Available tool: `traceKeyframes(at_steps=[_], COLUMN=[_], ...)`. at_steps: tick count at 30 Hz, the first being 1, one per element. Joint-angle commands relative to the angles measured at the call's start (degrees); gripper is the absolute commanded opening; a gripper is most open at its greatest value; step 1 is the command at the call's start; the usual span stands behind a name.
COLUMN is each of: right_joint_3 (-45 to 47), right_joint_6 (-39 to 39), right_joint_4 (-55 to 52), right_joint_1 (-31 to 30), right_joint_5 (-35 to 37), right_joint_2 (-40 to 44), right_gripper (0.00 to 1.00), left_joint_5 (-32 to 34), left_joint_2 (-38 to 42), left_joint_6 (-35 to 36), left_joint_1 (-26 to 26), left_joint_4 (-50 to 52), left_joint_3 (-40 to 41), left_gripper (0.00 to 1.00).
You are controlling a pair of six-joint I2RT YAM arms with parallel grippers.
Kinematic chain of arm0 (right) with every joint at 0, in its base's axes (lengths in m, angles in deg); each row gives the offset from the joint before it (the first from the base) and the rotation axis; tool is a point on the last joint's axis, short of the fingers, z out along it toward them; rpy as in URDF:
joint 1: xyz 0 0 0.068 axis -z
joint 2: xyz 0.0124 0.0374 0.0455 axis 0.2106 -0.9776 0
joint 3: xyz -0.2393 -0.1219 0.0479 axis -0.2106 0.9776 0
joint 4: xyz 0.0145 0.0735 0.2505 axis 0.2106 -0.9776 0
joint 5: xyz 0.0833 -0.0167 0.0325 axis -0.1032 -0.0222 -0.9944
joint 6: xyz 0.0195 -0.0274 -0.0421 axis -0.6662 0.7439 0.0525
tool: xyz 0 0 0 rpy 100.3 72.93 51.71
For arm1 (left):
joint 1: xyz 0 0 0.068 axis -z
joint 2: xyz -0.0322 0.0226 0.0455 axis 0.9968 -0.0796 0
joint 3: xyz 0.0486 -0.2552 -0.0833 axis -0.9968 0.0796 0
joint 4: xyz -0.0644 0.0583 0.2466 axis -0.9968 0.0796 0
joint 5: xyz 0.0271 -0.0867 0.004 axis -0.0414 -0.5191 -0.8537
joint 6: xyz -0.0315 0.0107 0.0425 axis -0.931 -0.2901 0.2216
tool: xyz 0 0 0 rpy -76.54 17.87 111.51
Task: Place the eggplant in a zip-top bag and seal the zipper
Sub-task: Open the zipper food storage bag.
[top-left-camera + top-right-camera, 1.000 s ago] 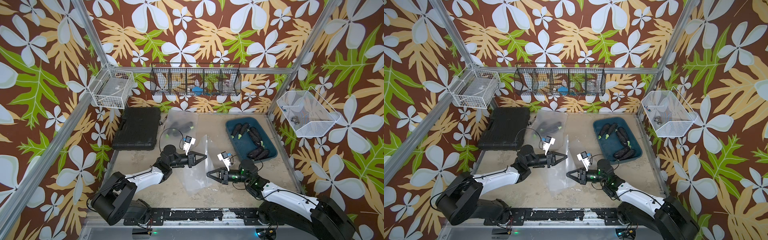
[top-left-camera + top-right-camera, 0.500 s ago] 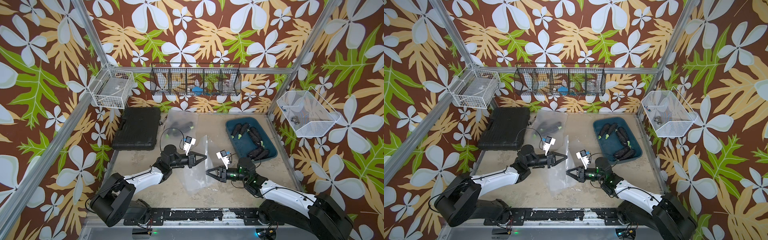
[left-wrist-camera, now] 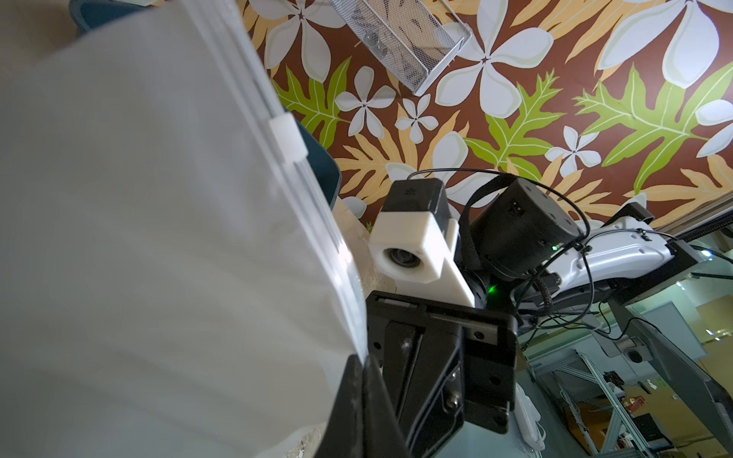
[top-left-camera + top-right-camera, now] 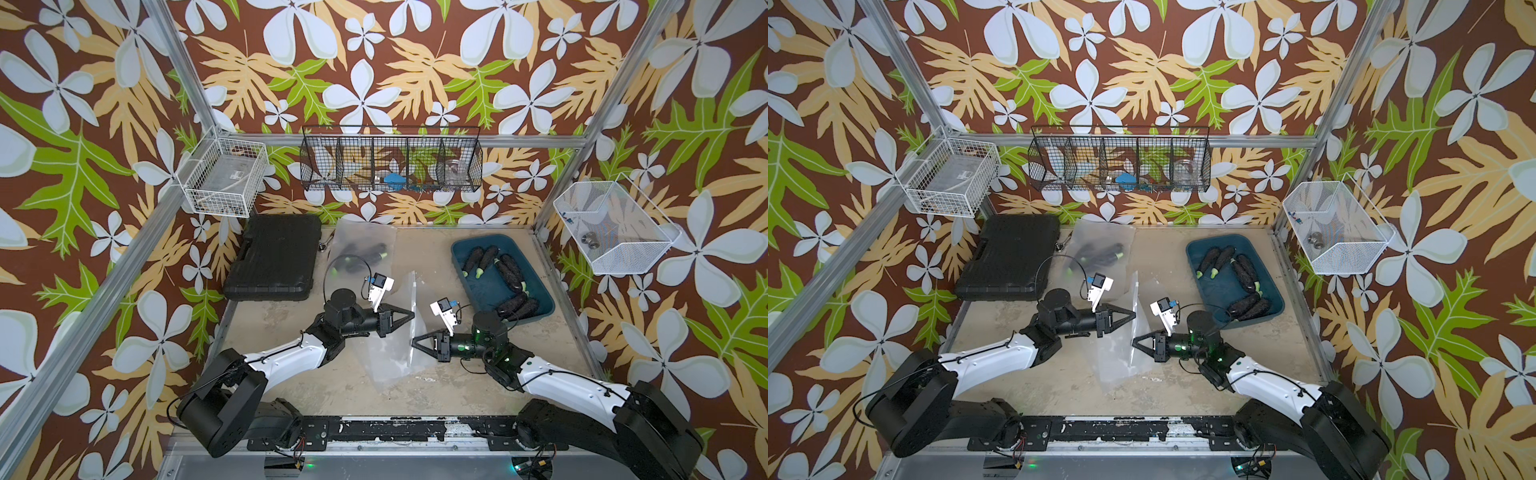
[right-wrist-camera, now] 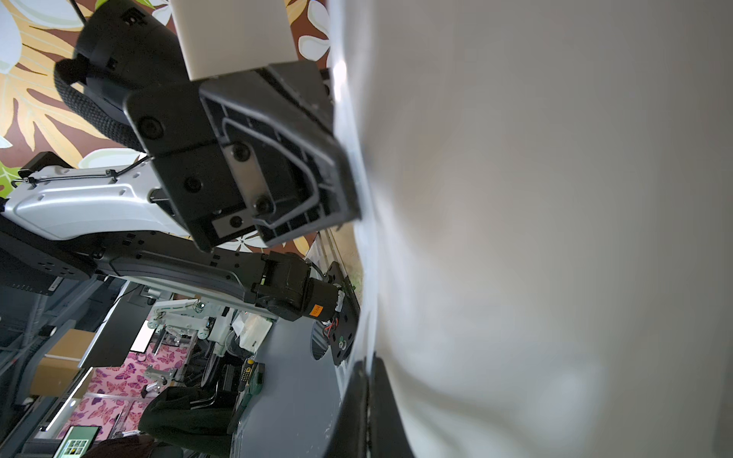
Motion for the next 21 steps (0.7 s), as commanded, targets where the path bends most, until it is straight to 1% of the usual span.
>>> traceKeyframes(at_steps=[1,3,4,6,8,12,16,21], right_joint_3=[-0.62,-1.03,-1.44,-2.75,-4.21,-7.53,-10.7,-14.77], right_joint_6=[1.63,2.06,2.64,4.11,5.92,8.54,10.35,12.21], right_joint_4=[-0.59,-1.43,-2.41,-5.18,-8.77,-15.83,-19.87,-23.06], right_joint_1=[-0.05,-0.06,-0.04,-0.01,-0.06,-0.06,-0.7,-3.56], right_joint_5=[1.37,1.85,2.5,4.16,6.56,11.92,15.61,19.12], right_joint_2=[0.71,1.14,1.42,1.76,1.96,1.29,-0.68,-4.16], right_gripper=[0.0,0.0,0.0,0.0,0.0,0.0,0.0,0.0], left_joint_5=[2.15,4.48,5.75,8.11,10.63,13.22,16.77,16.95], left_joint_2=[0.59,1.22,1.71,3.1,4.9,6.93,6.41,5.46], left_joint_6=[2.4,4.06,5.1,7.16,8.79,11.01,12.27,12.27], left_joint_1=[0.09,0.08,0.08,0.09,0.17,0.47,2.77,3.33], left_joint_4=[3.22,7.55,10.03,14.95,19.42,24.64,28.9,29.81], left_joint_3=[-1.03,-2.07,-2.77,-3.96,-4.85,-5.71,-6.71,-7.25], left_gripper=[0.08,0.18,0.24,0.31,0.36,0.4,0.41,0.43])
